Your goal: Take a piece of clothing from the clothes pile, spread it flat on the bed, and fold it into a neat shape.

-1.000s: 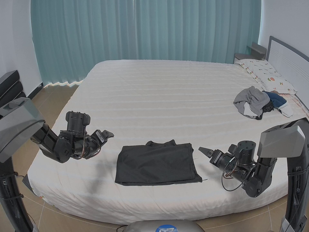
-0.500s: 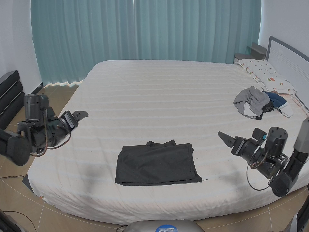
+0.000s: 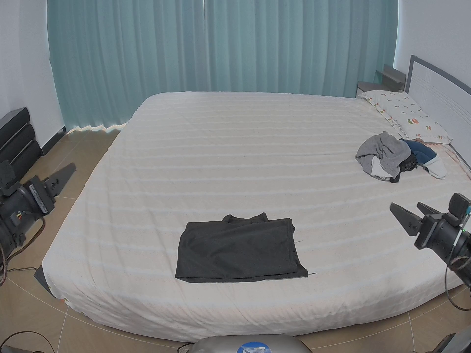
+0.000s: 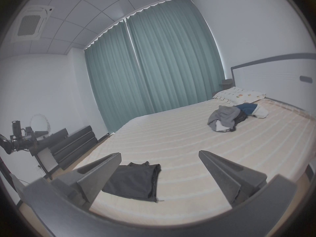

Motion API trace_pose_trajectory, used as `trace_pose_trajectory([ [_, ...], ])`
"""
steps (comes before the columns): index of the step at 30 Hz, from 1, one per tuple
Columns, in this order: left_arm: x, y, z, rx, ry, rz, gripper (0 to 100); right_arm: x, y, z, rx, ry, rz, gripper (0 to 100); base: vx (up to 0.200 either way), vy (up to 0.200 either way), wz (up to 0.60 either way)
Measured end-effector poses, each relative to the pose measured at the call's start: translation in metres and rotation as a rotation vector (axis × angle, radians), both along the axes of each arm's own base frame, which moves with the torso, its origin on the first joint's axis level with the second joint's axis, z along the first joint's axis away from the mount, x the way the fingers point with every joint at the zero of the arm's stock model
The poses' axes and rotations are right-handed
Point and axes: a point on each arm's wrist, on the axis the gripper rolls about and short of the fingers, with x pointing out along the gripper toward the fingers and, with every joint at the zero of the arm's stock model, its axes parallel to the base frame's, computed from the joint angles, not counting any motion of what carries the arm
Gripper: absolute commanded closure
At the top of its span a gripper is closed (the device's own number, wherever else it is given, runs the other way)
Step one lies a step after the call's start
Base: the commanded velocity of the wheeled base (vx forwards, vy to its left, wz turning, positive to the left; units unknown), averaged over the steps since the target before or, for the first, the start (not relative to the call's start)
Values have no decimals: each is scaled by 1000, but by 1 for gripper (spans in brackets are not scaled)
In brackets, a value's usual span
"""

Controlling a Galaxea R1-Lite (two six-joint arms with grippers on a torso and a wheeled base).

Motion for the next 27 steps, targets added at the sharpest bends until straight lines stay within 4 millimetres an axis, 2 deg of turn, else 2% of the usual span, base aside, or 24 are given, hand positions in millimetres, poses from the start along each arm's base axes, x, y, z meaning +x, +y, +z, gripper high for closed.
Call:
trace_pose_trajectory([
  [6,-47,7,-2,110,-71,77,0,-50,-22,6,-110,12,-76,0,0,0,0],
  [11,-83,12,-8,196,-111,148,0,-94,-35,1,-203,36,-131,0,0,0,0],
  [15,-111,15,-18,263,-129,214,0,-130,-40,-6,-257,42,-165,0,0,0,0],
  [20,-145,20,-39,345,-139,289,0,-169,-42,-12,-277,-58,-193,0,0,0,0],
  [23,-161,21,-52,382,-142,328,0,-183,-41,-15,-271,-111,-210,0,0,0,0],
  [27,-174,21,-65,420,-154,385,0,-190,-40,-20,-262,-146,-223,0,0,0,0],
])
